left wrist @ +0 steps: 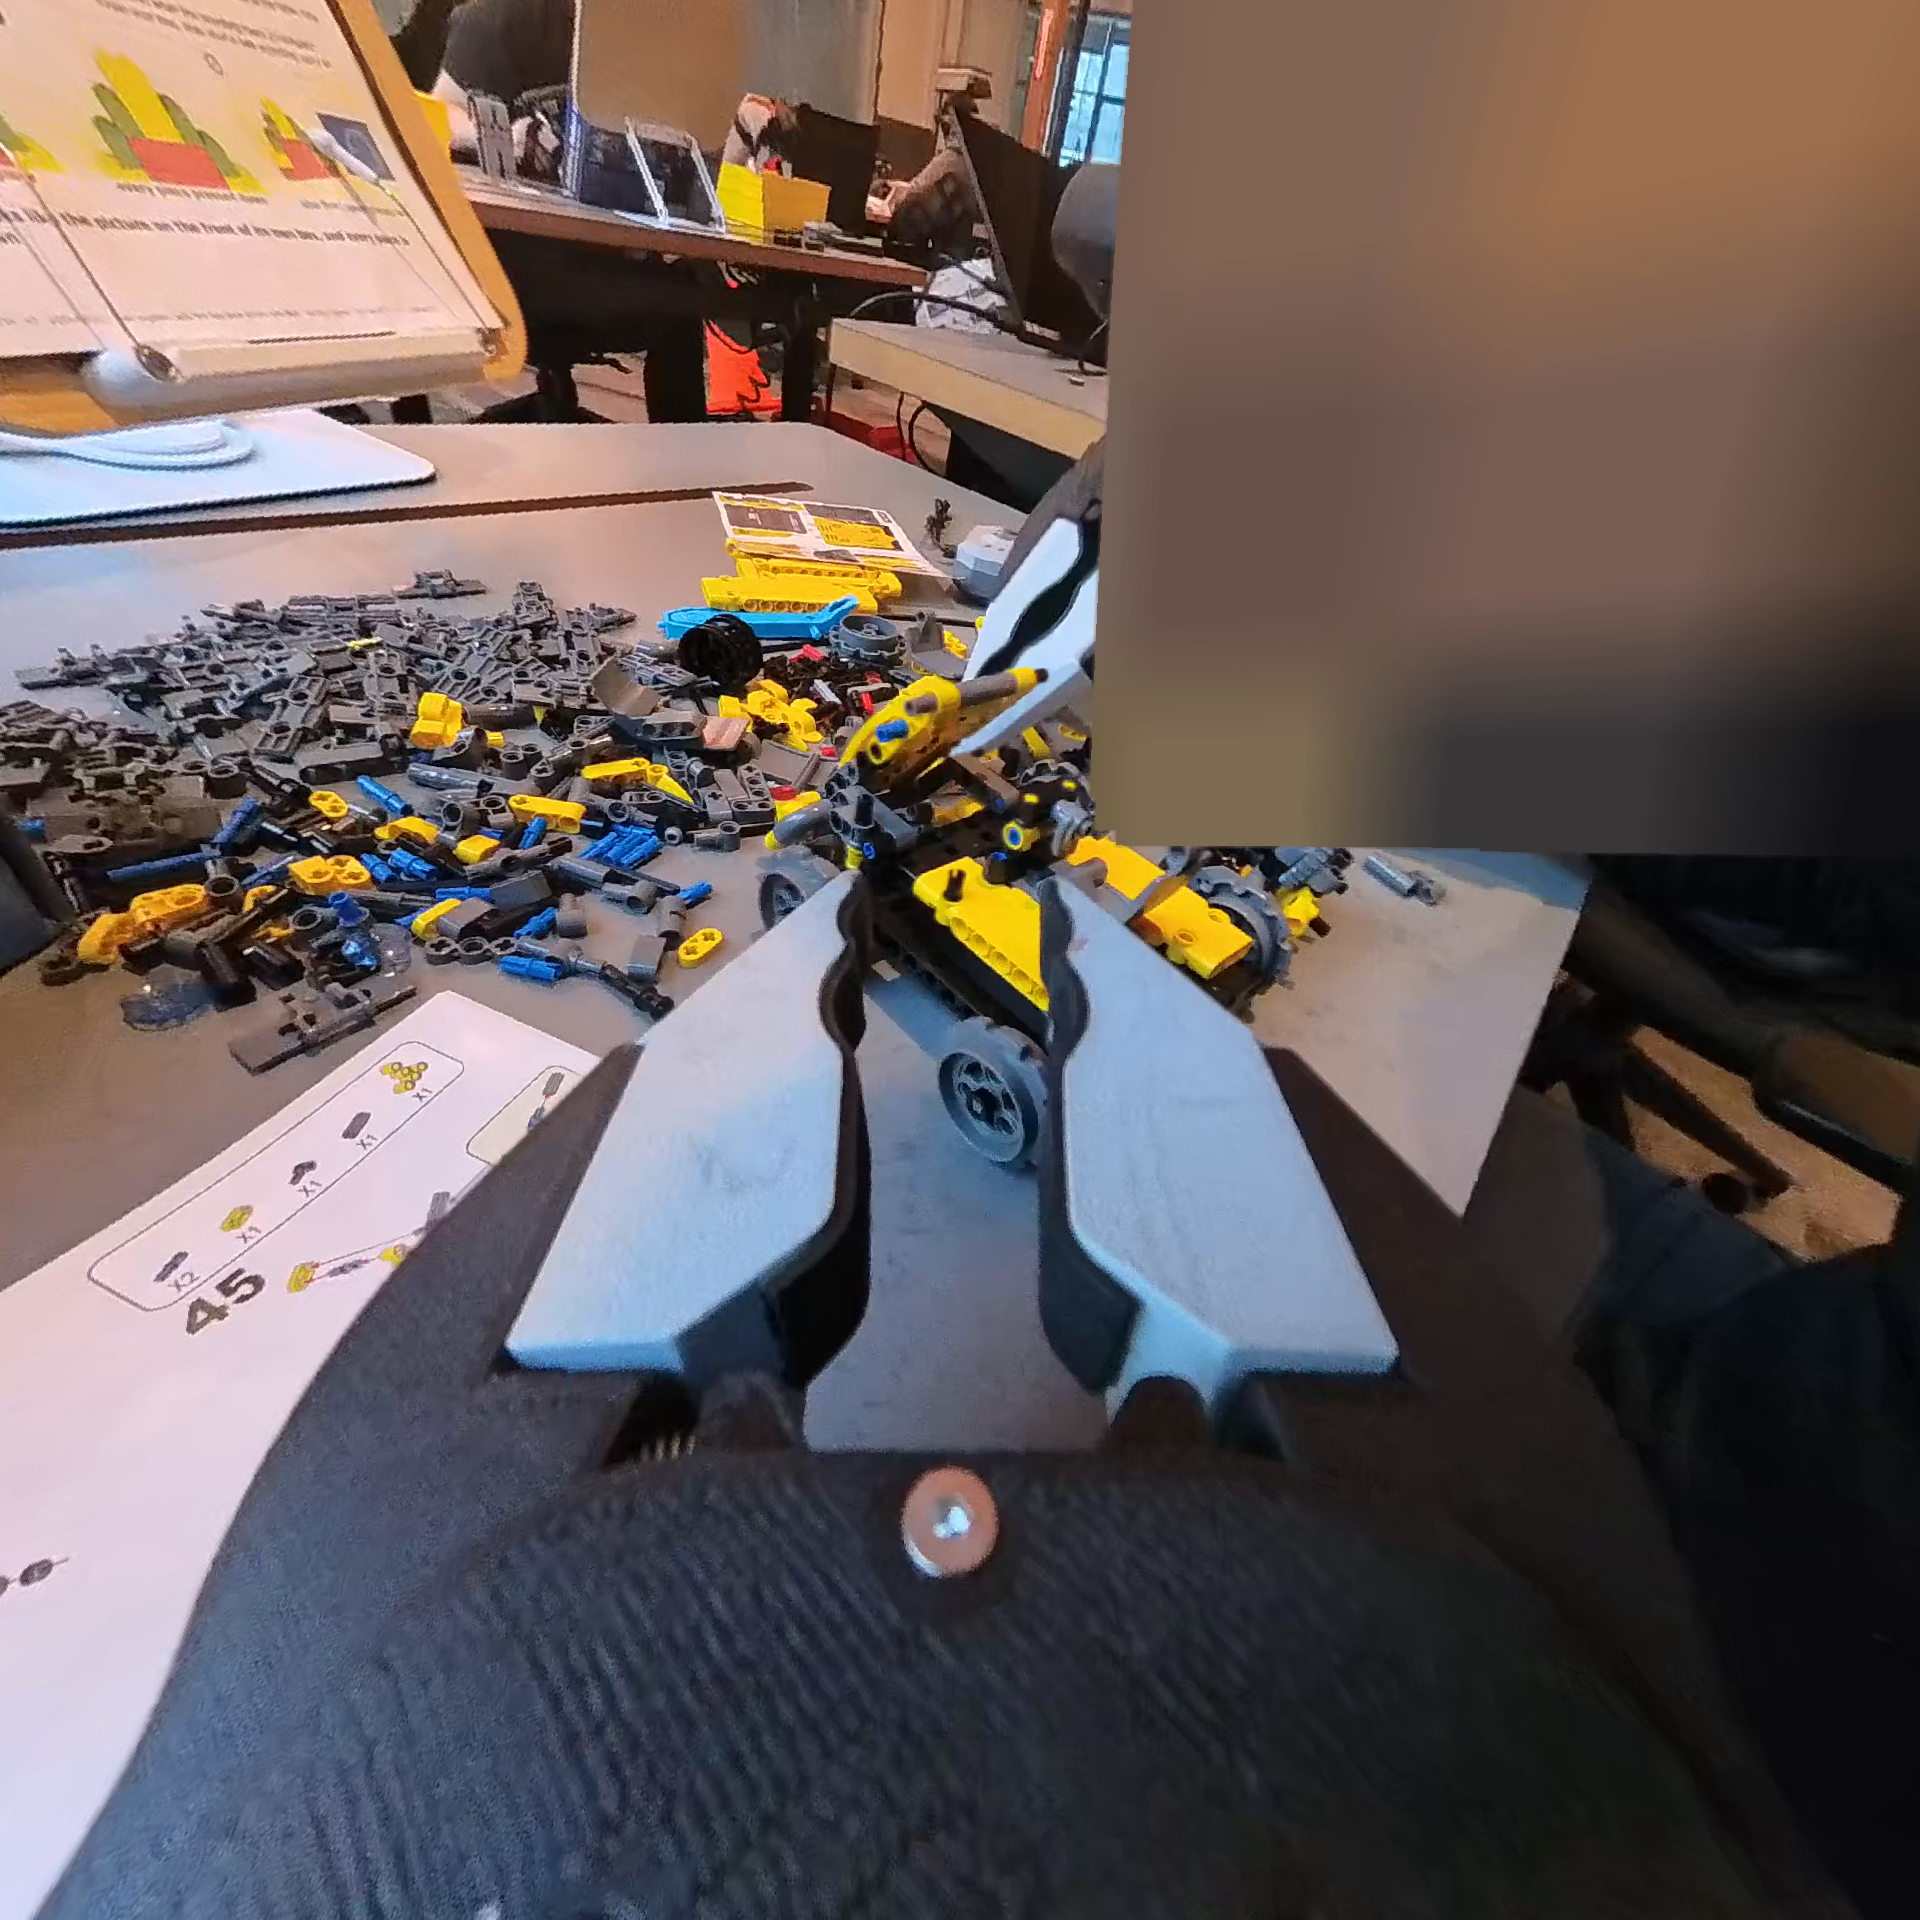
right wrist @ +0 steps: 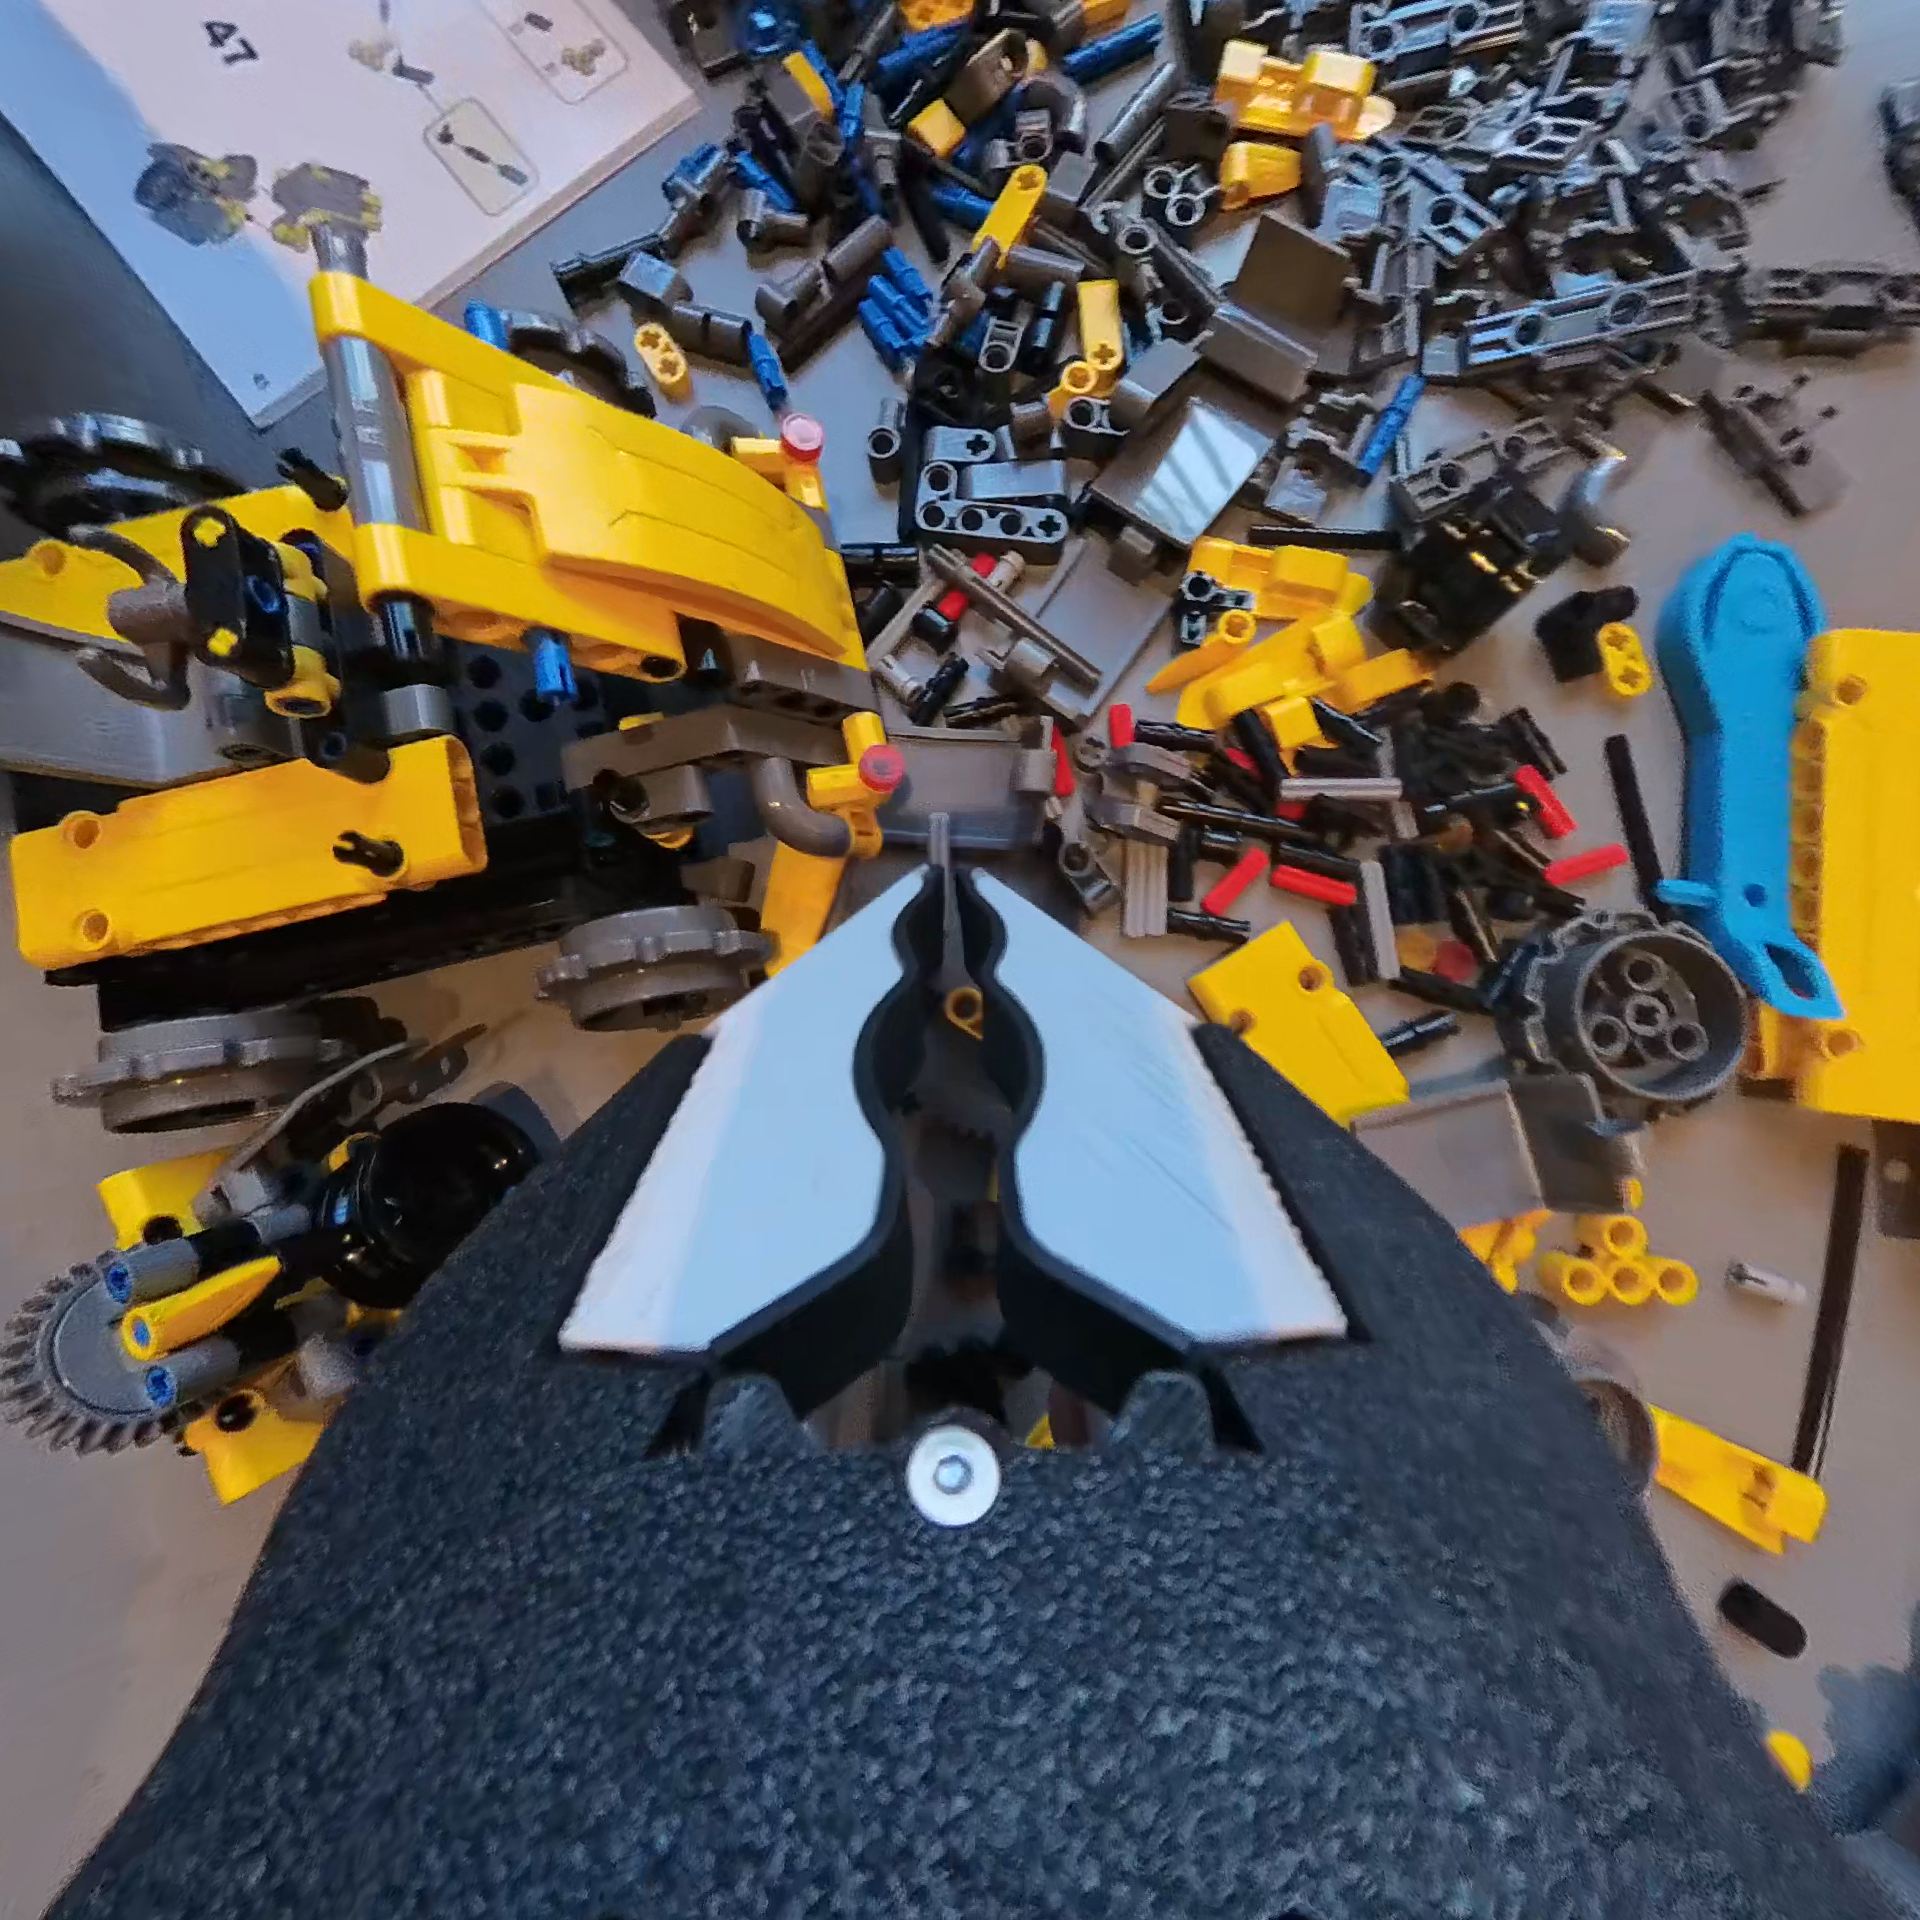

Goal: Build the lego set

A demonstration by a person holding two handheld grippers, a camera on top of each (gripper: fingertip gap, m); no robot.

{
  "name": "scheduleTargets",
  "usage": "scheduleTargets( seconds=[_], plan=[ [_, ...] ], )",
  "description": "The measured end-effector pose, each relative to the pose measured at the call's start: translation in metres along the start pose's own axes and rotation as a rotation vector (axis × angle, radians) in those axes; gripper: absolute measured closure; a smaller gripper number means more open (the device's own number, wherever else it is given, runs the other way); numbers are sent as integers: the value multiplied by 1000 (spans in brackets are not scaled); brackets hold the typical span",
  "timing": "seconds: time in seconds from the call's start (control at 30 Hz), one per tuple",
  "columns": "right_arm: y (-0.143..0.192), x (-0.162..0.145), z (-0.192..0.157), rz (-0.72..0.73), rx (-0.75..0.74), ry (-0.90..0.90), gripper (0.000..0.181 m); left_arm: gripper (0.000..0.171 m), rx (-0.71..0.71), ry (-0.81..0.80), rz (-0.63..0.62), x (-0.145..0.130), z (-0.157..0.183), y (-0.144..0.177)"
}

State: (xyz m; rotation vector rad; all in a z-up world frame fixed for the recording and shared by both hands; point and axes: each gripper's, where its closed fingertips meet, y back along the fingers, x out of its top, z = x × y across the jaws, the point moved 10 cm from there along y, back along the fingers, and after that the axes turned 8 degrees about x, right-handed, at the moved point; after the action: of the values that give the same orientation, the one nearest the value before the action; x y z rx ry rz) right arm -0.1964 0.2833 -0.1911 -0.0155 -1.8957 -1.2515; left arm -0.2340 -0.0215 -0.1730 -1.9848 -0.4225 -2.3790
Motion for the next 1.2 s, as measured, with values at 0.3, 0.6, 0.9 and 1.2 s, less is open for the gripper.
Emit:
scheduleTargets(
  seconds=[0.3, 0.6, 0.9, 1.2],
  plan=[
    [-8, 3, -4, -68, -27, 48, 178, 141, -2, 20, -12, 0, -2, -1],
    [71, -19, -37, -5, -170, -13, 178, 141, 5, 17, 9, 0, -2, 1],
    [106, -113, -75, -111, -272, -199, 178, 141, 26, 31, -9, 0, -4, -1],
    [105, -148, -75, -73, -264, -295, 172, 140, 35, 26, -19, 0, -3, -4]
  ],
)
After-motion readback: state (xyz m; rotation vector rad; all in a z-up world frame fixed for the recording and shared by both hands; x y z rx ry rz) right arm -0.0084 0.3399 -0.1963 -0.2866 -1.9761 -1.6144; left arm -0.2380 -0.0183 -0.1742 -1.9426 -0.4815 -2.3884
